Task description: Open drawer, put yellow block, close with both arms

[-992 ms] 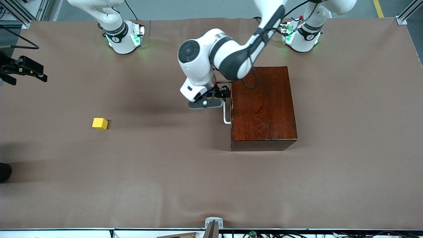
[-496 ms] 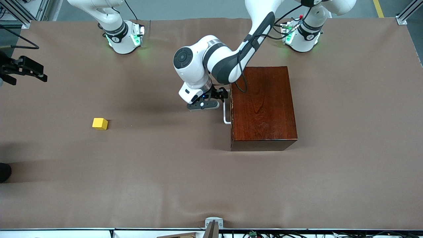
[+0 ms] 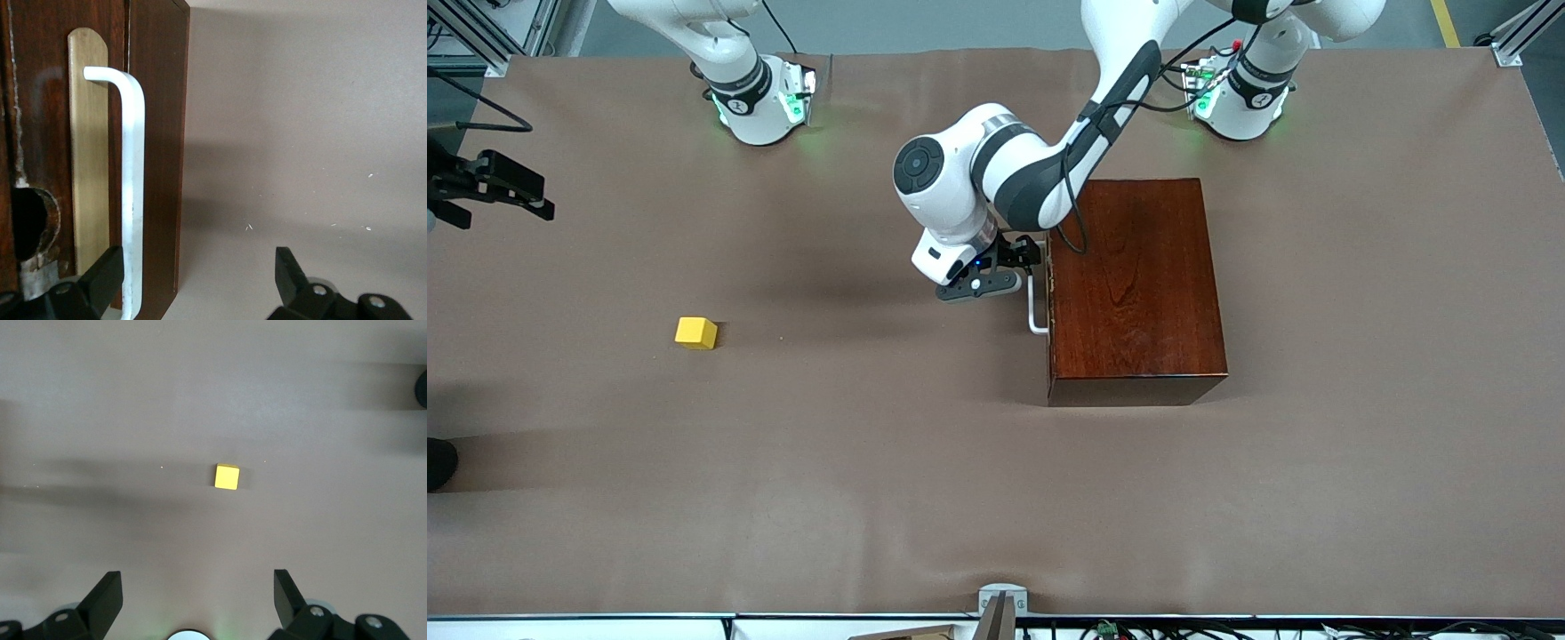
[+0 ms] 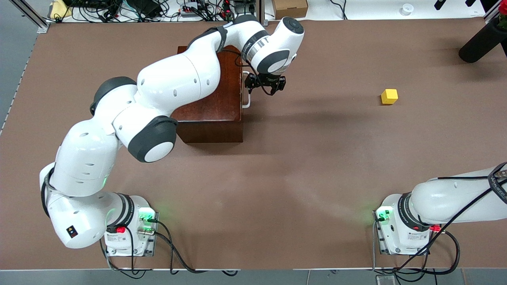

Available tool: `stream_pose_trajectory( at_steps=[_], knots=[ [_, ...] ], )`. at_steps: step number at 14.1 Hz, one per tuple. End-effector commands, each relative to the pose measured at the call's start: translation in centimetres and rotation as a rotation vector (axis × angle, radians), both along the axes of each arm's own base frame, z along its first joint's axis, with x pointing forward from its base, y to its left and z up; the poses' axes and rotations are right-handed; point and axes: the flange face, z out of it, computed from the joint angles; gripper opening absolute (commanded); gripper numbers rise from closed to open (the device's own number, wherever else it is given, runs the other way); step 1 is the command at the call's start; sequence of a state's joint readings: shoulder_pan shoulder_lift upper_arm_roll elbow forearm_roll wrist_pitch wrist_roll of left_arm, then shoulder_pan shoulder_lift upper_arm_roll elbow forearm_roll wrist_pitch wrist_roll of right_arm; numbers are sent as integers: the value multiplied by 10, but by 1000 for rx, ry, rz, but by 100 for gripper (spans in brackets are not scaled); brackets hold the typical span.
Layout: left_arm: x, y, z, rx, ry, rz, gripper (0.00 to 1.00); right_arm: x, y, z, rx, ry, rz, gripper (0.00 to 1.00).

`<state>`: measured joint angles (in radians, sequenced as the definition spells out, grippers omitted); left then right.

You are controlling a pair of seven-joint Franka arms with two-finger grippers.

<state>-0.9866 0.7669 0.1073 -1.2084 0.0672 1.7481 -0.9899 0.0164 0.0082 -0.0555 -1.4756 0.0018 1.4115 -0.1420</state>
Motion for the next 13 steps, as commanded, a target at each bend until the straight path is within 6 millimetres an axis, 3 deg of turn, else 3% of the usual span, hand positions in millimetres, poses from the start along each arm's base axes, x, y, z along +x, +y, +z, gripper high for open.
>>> stream_pose_trajectory(
  at_steps=[1, 5, 13],
  knots=[
    [1, -2, -7, 36, -20, -49, 100, -8, 0, 4, 17, -2, -12, 100],
    [1, -1, -8, 48, 7, -164, 100, -7, 0, 4, 17, -1, -14, 100],
    [1, -7, -21, 26, -6, -142, 100, -8, -1, 4, 17, -2, -15, 100]
  ],
)
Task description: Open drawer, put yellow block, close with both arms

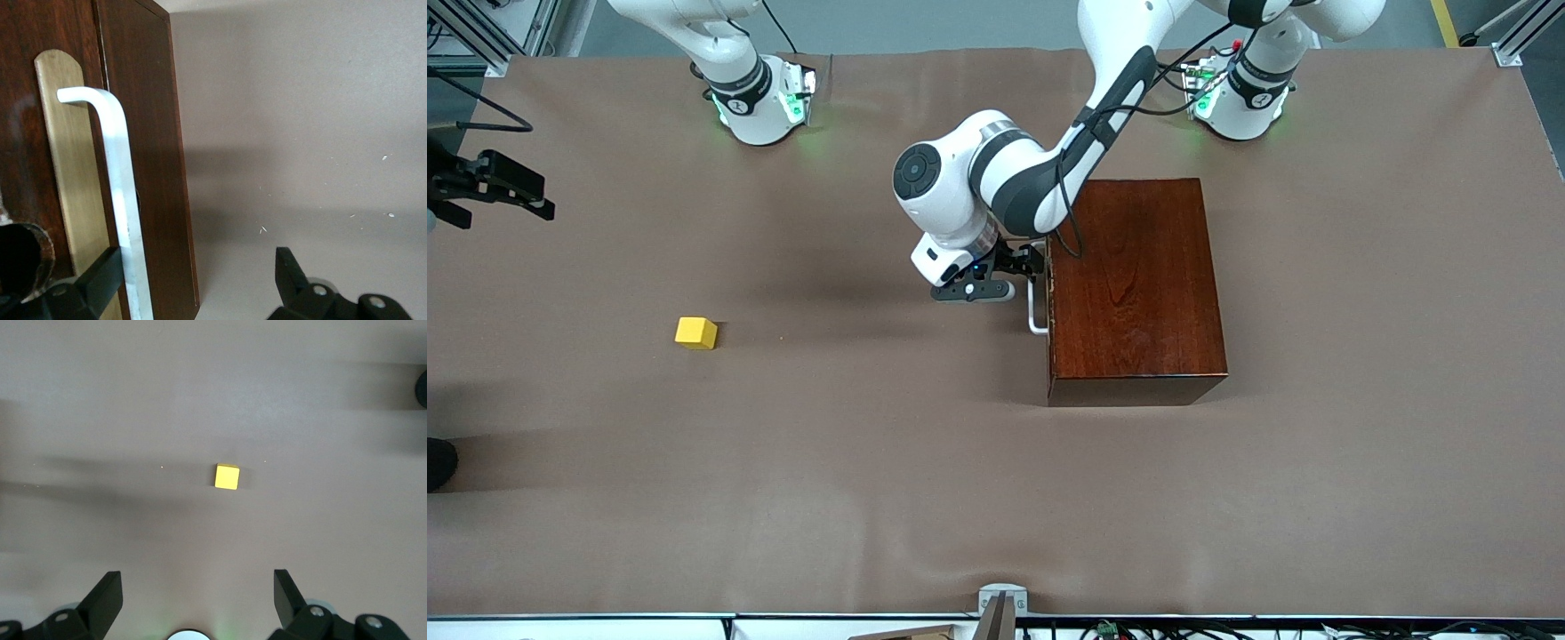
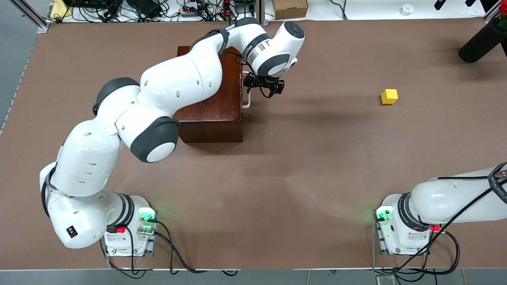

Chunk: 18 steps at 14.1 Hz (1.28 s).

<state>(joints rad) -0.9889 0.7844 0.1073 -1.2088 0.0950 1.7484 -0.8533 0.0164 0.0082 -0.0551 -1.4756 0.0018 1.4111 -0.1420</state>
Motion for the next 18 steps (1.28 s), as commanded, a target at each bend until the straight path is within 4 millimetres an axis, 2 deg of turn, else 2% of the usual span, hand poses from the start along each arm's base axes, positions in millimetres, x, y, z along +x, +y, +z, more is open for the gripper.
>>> stream_pose_trajectory(
  at_steps=[1, 4, 6, 8, 15, 18],
  knots=[
    [-1, -9, -10, -5, -34, 11, 100, -7, -1, 4, 17, 0, -16, 100],
    [-9, -12, -12, 8, -39, 53, 100, -8, -2, 3, 17, 9, -17, 100],
    [-6, -10, -11, 7, -51, 92, 100, -8, -2, 3, 17, 11, -17, 100],
    [-9, -10, -23, 29, -48, 84, 100, -8, -2, 3, 17, 8, -17, 100],
    [-11, -5, -31, 66, -18, 54, 100, -8, 0, 5, 17, 7, -13, 100],
    [-8, -11, -21, 23, -38, 59, 100, -8, 1, 4, 17, 6, -11, 100]
  ],
)
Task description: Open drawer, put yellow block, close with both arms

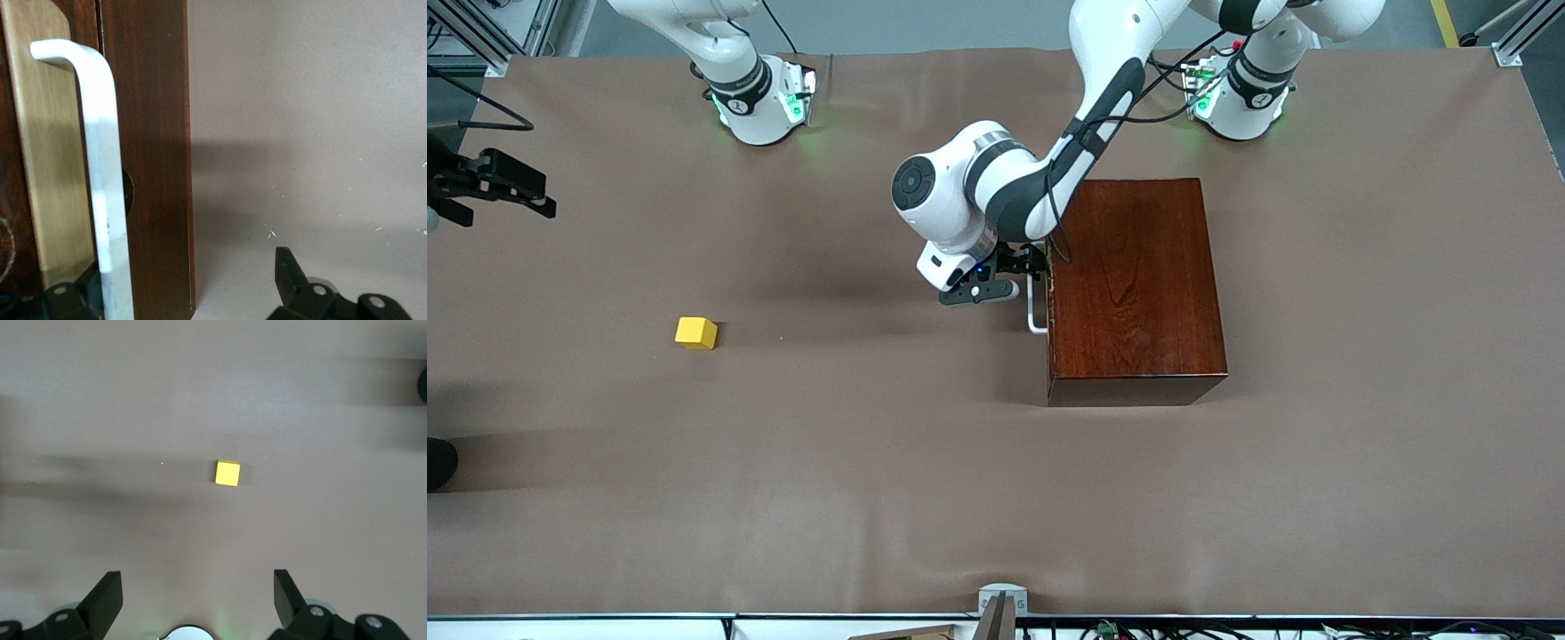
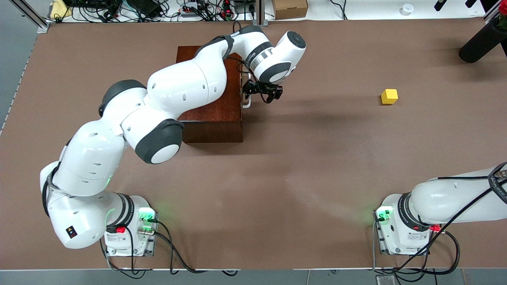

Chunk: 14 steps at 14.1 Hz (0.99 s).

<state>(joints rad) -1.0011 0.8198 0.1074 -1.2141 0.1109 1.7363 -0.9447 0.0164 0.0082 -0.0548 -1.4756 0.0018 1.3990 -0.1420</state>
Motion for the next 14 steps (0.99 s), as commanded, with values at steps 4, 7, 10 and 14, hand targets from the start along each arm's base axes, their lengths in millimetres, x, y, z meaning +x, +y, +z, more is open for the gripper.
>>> stream_pose_trajectory(
  at_steps=[4, 7, 10, 14],
  knots=[
    [3, -22, 13, -103, -75, 0, 100, -7, -2, 5, 16, -6, -18, 100],
    [1, -27, 17, -129, -83, -1, 100, -7, -1, 5, 16, -6, -15, 100],
    [1, -35, 24, -178, -87, 27, 100, -6, -9, 4, 15, -4, -29, 100],
    [2, -43, 30, -236, -102, 46, 100, -6, -10, 3, 15, -1, -32, 100]
  ],
)
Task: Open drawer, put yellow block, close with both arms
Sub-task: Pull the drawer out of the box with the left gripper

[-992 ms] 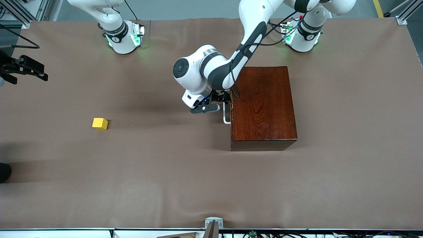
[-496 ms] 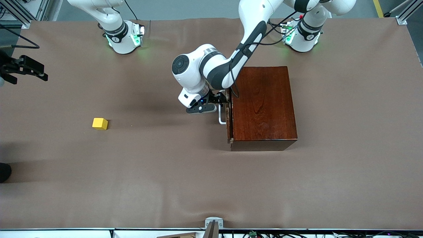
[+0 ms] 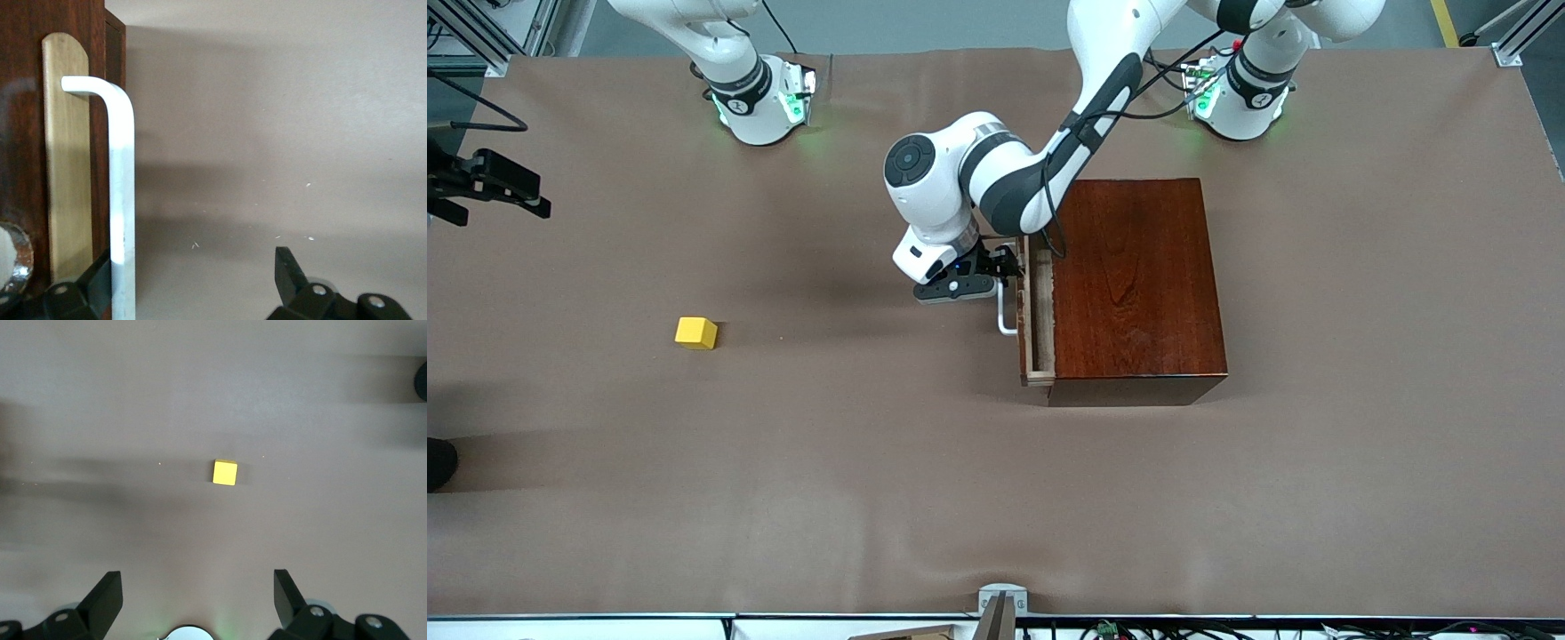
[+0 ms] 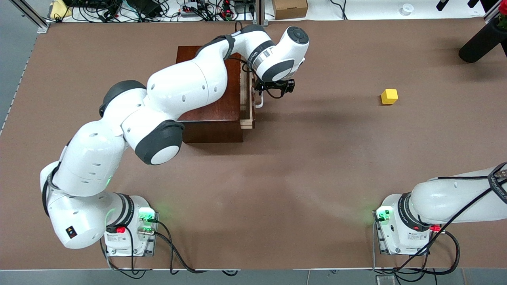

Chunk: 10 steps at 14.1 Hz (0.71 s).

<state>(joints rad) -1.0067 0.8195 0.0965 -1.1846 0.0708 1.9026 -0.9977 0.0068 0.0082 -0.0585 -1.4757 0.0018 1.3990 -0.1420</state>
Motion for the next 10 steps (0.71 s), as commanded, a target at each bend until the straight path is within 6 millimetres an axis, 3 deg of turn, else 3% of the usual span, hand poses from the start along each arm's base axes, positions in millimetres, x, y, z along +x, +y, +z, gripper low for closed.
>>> stream_pose_trajectory(
  at_steps=[1, 10],
  knots=[
    [-1, -15, 4, -62, -13, 27, 100, -6, -3, 3, 15, 0, -18, 100],
    [-1, -35, 14, -179, -49, 95, 100, -6, -13, 0, 15, 5, -38, 100]
  ],
)
